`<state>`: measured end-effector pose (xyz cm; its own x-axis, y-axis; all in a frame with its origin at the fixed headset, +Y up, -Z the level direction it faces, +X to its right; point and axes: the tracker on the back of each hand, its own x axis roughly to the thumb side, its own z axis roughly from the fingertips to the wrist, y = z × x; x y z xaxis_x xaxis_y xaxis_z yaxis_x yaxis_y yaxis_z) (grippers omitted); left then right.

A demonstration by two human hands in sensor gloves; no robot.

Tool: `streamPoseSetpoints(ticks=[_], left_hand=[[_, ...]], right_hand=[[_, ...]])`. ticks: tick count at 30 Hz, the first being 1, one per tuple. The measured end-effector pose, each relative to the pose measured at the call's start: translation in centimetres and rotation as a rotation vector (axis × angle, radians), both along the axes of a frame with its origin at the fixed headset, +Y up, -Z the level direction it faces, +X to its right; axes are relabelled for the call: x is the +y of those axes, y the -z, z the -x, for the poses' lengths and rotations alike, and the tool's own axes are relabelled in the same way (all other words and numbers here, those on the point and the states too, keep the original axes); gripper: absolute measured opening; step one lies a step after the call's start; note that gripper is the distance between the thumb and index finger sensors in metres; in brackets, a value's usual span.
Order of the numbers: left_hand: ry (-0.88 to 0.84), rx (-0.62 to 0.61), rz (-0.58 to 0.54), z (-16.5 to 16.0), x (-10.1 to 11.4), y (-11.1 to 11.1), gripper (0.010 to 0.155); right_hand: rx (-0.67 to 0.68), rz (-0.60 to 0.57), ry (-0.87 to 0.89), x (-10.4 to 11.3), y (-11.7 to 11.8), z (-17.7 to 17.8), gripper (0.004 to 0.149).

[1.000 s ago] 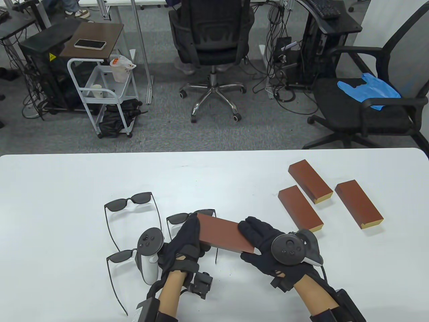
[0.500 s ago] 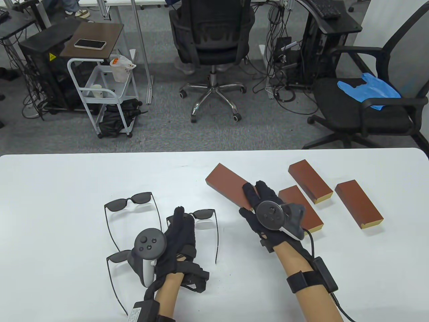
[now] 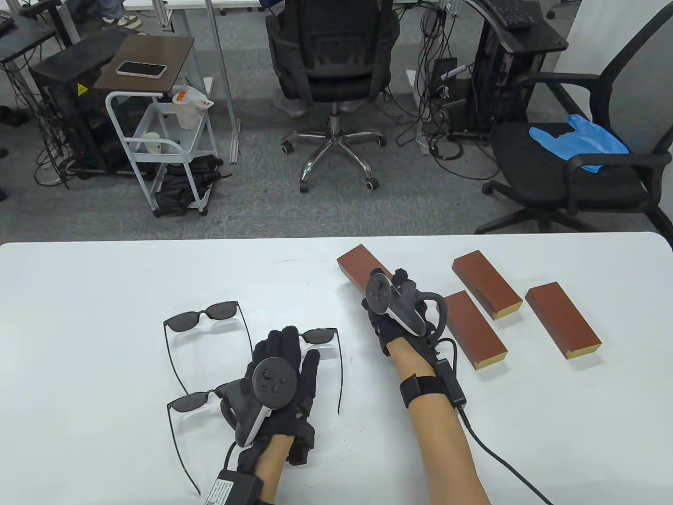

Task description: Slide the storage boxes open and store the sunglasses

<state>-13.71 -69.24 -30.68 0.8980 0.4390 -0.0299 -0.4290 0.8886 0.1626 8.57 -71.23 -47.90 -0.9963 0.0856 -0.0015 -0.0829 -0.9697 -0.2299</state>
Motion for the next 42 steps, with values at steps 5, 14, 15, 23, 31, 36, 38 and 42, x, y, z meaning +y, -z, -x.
streamPoseSetpoints(ticks=[5, 14, 15, 23, 31, 36, 38, 42], left_hand=[[0.004, -0.003, -0.009, 0.1, 0.1, 0.0, 0.068], [0.036, 0.024, -0.017, 0.1, 0.2, -0.1, 0.066], [0.035, 0.025, -0.017, 0.1, 0.2, -0.2, 0.066], [0.013, 0.022, -0.035, 0.6, 0.7, -0.3, 0.065], [0.045, 0.018, -0.068, 0.5, 1.3, -0.3, 0.064], [0.073, 0.018, -0.083, 0.5, 1.6, -0.4, 0.062], [0.084, 0.023, -0.081, 0.7, 1.7, -0.3, 0.061], [0.107, 0.032, -0.062, 1.1, 2.0, 0.1, 0.059]], right_hand=[[-0.003, 0.065, -0.019, -1.2, 0.7, 0.8, 0.063], [-0.051, 0.246, -0.013, -3.1, 1.1, 0.6, 0.065], [-0.052, 0.251, -0.015, -3.2, 1.1, 0.6, 0.065], [-0.038, 0.289, -0.015, -3.0, -0.1, -0.3, 0.069], [0.071, 0.142, -0.039, 0.7, -5.6, -3.6, 0.063], [0.122, 0.053, -0.015, 2.0, -10.2, -7.3, 0.060], [0.127, 0.044, -0.027, 2.2, -11.9, -9.1, 0.059], [0.118, 0.035, 0.005, 2.0, -14.0, -11.7, 0.058]])
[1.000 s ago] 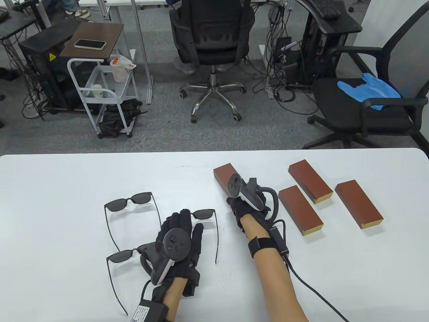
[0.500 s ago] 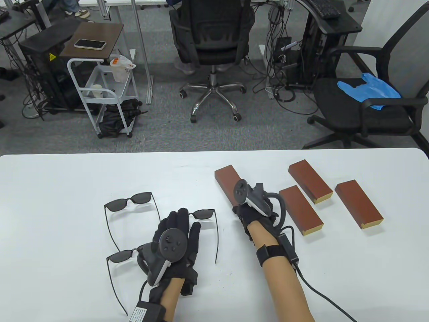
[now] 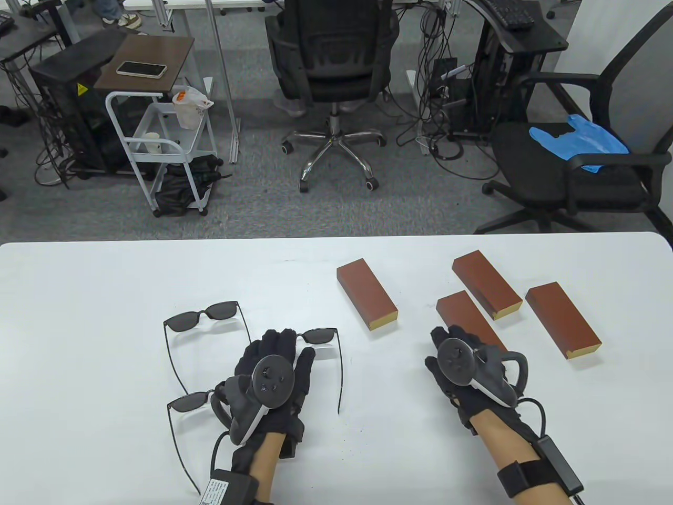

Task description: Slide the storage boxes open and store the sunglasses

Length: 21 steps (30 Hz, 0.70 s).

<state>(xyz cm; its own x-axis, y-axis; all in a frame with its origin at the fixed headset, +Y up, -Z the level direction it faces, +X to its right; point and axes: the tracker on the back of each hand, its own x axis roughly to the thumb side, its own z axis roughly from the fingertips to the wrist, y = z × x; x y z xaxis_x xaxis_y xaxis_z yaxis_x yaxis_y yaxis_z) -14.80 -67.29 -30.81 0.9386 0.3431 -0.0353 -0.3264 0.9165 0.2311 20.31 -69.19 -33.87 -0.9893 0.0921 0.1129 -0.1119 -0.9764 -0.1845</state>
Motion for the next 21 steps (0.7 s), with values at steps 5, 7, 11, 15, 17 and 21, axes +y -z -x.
streamPoseSetpoints(ticks=[5, 7, 11, 15, 17, 21], left_hand=[[0.029, 0.005, 0.088, 1.0, 0.7, 0.8, 0.054], [0.031, -0.004, 0.122, 1.3, 0.7, 1.1, 0.053], [0.122, -0.041, 0.248, 2.0, 0.1, 1.6, 0.055], [0.261, -0.041, 0.392, 3.9, -0.7, 1.8, 0.058], [0.296, -0.051, 0.478, 5.1, -1.0, 1.8, 0.058], [0.415, -0.029, 0.568, 7.6, -1.2, 1.4, 0.064]], right_hand=[[0.006, 0.013, 0.003, -0.8, -1.5, -2.0, 0.057], [0.022, 0.006, 0.006, -1.2, -1.6, -2.1, 0.057], [0.035, 0.007, 0.022, -2.3, -1.4, -2.0, 0.057], [0.007, 0.000, 0.012, -1.7, -1.3, -2.3, 0.057], [0.000, 0.008, -0.005, -1.6, -1.5, -2.5, 0.057], [-0.014, -0.001, -0.037, -1.5, -1.6, -3.2, 0.058]])
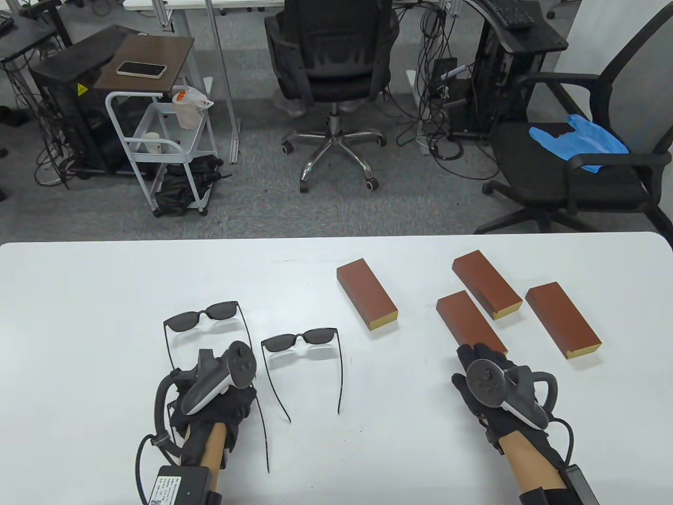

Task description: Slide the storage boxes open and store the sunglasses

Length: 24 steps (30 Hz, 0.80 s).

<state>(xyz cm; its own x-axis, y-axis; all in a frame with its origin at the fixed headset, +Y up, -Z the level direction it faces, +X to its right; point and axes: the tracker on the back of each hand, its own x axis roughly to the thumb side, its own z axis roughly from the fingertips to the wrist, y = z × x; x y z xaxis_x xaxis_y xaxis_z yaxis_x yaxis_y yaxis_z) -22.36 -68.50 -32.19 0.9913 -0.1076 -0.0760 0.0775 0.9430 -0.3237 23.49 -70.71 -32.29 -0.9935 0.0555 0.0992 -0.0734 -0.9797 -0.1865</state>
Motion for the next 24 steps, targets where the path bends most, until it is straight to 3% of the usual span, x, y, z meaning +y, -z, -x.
streamPoseSetpoints(ticks=[5, 11, 24], left_hand=[[0.105, 0.049, 0.033, 2.7, 0.1, -0.2, 0.069], [0.216, 0.069, 0.013, 4.0, -1.6, 0.2, 0.066], [0.228, 0.128, 0.050, 5.1, -4.1, 0.5, 0.040]], right_hand=[[-0.025, -0.003, 0.023, 0.2, 0.0, -0.8, 0.058], [-0.037, -0.011, 0.042, 0.5, 0.0, -1.4, 0.058], [-0.030, -0.014, 0.038, 0.6, -0.1, -1.4, 0.058]])
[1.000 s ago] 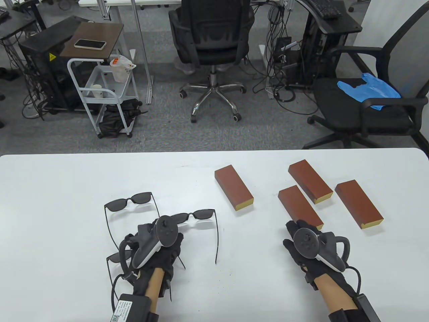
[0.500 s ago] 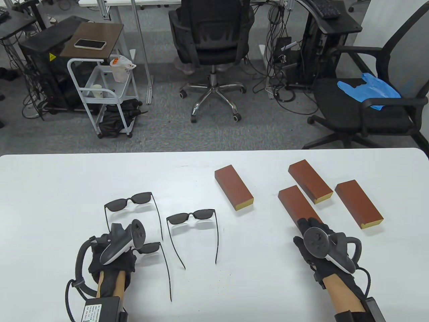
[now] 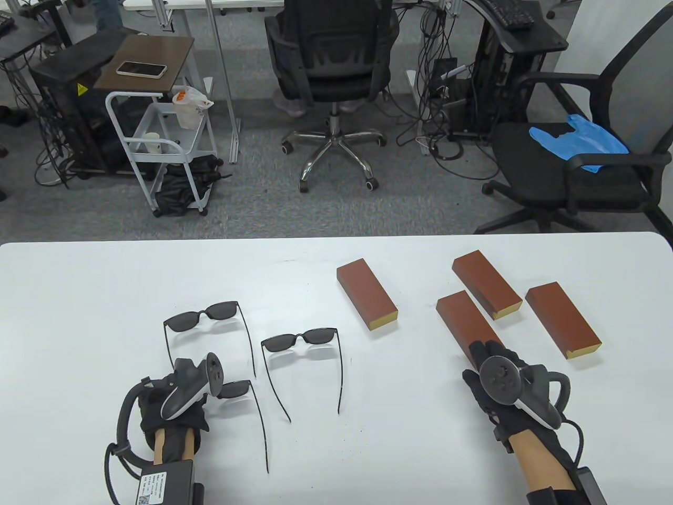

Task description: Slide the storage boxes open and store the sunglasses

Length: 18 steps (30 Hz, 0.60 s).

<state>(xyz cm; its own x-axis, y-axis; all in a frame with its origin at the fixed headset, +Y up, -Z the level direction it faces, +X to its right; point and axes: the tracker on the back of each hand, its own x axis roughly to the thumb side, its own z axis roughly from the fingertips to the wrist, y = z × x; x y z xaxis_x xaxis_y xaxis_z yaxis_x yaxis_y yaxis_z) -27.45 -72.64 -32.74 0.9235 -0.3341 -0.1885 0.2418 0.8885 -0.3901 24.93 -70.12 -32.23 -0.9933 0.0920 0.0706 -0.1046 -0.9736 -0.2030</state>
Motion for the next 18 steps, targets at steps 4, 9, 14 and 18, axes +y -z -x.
streamPoseSetpoints(ticks=[4, 9, 14, 18], left_hand=[[-0.035, 0.026, -0.017, 0.7, 0.7, -0.3, 0.040], [-0.131, -0.022, -0.124, 0.0, 3.2, -0.5, 0.041], [-0.217, -0.199, -0.216, -4.0, 5.7, -0.3, 0.043], [-0.226, -0.370, -0.293, -8.6, 6.7, -0.1, 0.044]], right_hand=[[0.005, -0.007, 0.007, 0.0, 0.0, 0.0, 0.058], [0.015, -0.017, 0.018, 0.0, 0.0, 0.1, 0.058], [0.053, -0.021, 0.050, 0.0, 0.0, 0.3, 0.055], [0.103, -0.038, 0.096, 0.1, -0.1, 0.4, 0.056]])
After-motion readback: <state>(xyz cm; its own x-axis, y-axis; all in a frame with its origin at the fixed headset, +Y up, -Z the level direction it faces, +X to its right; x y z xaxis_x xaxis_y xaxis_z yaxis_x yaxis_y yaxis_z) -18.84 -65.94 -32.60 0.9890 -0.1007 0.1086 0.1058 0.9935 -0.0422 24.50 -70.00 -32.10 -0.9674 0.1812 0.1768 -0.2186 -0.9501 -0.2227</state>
